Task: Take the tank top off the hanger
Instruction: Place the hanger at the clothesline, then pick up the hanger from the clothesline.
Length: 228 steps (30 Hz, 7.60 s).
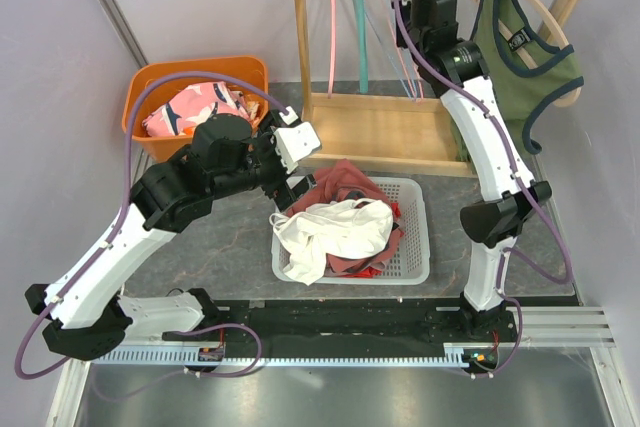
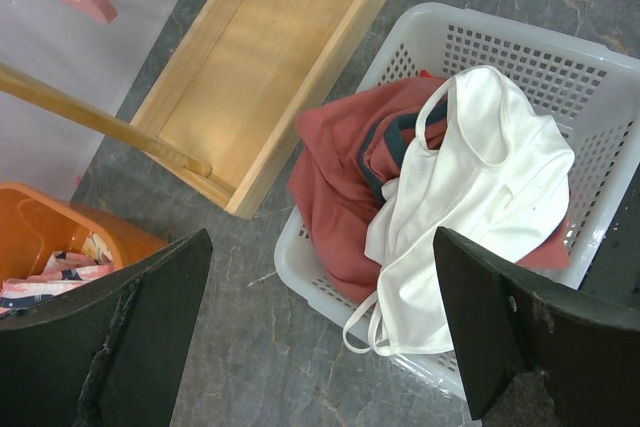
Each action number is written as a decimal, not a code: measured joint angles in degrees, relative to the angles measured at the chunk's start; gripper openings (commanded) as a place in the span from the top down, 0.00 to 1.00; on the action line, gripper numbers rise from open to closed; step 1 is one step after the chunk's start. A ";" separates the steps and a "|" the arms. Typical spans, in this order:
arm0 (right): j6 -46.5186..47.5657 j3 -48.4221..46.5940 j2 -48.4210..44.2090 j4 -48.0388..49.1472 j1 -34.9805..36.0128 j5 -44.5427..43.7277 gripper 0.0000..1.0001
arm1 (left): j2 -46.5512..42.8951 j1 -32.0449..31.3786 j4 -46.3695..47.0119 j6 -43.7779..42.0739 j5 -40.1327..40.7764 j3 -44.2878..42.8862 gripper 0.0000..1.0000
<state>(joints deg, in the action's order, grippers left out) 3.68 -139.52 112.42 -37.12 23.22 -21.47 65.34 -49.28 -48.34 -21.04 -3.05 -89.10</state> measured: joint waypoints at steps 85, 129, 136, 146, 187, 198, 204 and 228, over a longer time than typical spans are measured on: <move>-29.99 47.82 -36.63 24.30 -41.62 25.11 0.19 | -2.08 6.84 -0.42 1.22 0.17 0.57 0.01; -14.71 19.45 -20.92 -1.46 -22.23 8.63 0.43 | -2.64 9.49 -0.42 2.82 -1.68 0.57 0.01; -13.73 19.89 -22.73 -1.53 -21.68 5.68 0.73 | -2.75 10.08 -0.42 3.26 -2.01 0.57 0.02; -12.35 19.89 -23.39 -1.55 -21.07 2.80 1.00 | -3.45 10.32 -0.42 3.69 -2.03 1.09 0.02; -10.93 37.24 -42.40 11.10 -20.06 16.31 1.00 | -5.01 12.50 -0.39 4.76 -2.16 1.27 0.02; -15.32 52.43 -58.34 6.99 -20.06 17.64 1.00 | -5.95 12.94 -0.42 4.94 -3.13 1.33 0.02; -17.33 48.98 -64.04 3.04 -20.06 19.34 1.00 | -6.34 13.31 -0.42 5.01 -3.65 1.36 0.01; -38.91 11.85 -49.77 13.16 -20.06 42.10 1.00 | -10.27 20.37 -2.03 6.27 -15.80 2.29 0.01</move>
<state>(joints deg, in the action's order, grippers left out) -35.22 -127.68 62.65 -23.97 3.16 20.62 55.07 -28.91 -50.37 -14.76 -18.85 -86.80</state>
